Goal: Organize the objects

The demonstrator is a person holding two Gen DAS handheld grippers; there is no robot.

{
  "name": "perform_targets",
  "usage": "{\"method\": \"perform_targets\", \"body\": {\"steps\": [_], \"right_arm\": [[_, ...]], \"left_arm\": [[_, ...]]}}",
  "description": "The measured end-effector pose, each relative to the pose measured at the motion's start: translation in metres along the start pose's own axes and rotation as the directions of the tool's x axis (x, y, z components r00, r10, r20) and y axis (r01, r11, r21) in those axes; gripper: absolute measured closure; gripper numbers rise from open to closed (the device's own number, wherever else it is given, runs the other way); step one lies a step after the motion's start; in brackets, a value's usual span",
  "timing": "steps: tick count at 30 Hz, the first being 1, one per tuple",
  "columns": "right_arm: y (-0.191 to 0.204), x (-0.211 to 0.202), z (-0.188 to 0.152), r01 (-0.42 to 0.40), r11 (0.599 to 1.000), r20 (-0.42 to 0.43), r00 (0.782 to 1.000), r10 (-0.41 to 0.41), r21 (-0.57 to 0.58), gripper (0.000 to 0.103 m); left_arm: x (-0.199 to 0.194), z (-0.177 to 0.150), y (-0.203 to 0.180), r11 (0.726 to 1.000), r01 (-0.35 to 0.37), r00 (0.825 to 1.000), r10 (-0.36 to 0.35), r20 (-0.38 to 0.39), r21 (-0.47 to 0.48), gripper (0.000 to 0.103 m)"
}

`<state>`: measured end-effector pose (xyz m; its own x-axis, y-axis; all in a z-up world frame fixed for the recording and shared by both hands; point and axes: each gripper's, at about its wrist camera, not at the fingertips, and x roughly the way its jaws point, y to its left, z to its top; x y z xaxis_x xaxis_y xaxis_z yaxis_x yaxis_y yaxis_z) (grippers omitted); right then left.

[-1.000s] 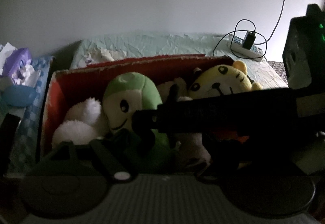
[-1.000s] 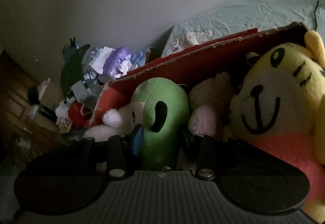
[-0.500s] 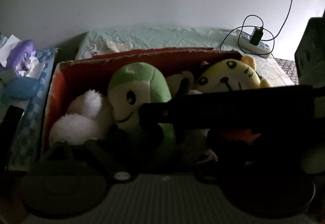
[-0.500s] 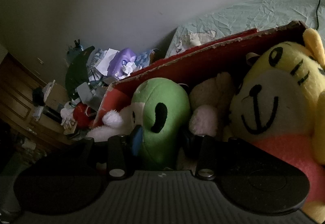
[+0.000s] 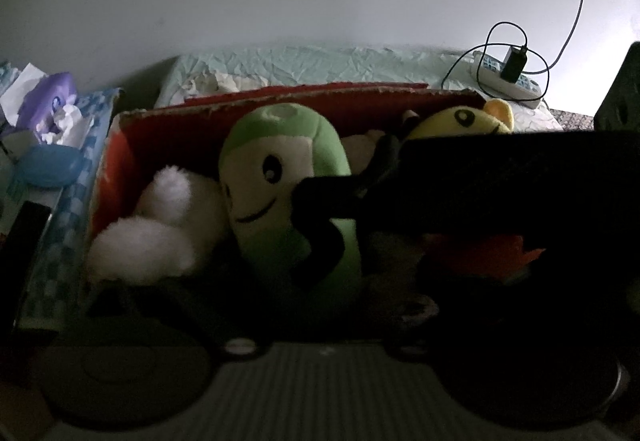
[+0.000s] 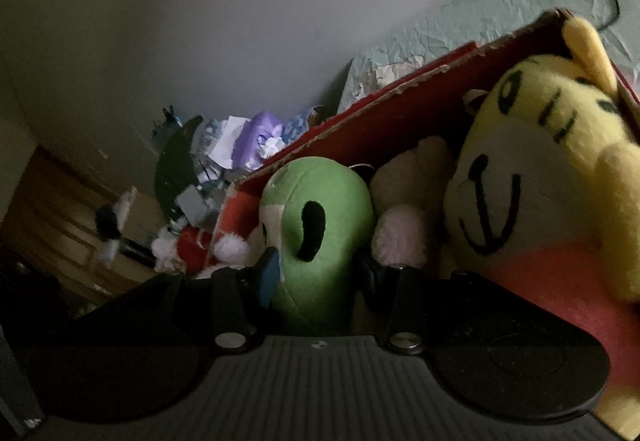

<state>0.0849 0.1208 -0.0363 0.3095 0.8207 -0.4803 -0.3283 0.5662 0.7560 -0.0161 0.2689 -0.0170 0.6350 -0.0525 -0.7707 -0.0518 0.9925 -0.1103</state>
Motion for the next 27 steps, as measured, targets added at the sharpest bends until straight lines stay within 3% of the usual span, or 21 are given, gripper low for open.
{"method": "perform_targets", "body": {"steps": [27], "right_arm": [[0.0041, 0.0015, -0.0020, 0.006, 1.000, 0.006, 1.000, -0.006, -0.021, 0.060]], "left_arm": [[0.0057, 0.0014, 0.0026, 1.000, 0.016, 0.999, -0.016, -0.032, -0.001, 0.000]]}}
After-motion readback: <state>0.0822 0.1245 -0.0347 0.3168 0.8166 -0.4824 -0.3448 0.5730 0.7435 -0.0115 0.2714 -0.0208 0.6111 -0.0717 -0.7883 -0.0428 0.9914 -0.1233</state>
